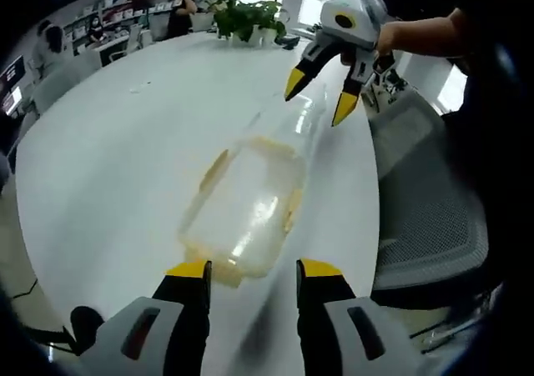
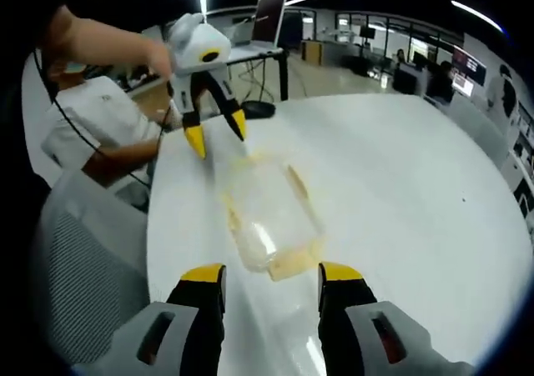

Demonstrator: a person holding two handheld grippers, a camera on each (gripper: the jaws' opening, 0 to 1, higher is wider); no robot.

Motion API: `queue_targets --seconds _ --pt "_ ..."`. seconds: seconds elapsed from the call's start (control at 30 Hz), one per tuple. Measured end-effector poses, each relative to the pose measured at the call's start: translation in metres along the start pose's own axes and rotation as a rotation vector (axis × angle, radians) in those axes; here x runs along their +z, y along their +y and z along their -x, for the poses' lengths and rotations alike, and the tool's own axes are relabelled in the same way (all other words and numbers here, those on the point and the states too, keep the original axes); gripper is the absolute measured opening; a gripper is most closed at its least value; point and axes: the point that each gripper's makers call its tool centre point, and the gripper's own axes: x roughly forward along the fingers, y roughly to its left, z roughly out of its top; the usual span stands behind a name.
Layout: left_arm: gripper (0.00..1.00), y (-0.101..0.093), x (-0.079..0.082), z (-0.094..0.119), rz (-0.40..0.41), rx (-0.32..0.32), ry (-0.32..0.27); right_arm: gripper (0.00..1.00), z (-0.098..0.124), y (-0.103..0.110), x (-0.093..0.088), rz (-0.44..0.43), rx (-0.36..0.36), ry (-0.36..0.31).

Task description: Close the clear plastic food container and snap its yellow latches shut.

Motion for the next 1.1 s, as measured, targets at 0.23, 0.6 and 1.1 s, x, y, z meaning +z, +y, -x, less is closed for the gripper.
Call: queue_targets --seconds 0.23,0.6,1.1 --pt "0.39 0.004 -0.002 -0.005 -0.081 -0.007 0.046 0.44 -0.004 0.0 -0.002 0.024 0.01 0.025" --pt "0.38 0.011 -0.007 -0.014 -0.143 -0.017 0.089 0.43 -0.014 -0.006 -0.003 0.037 0.023 0.056" --pt "0.36 0.015 -0.015 -0.019 -0.235 -0.026 0.147 0.44 -0.031 -0.009 -0.011 0.109 0.058 0.159"
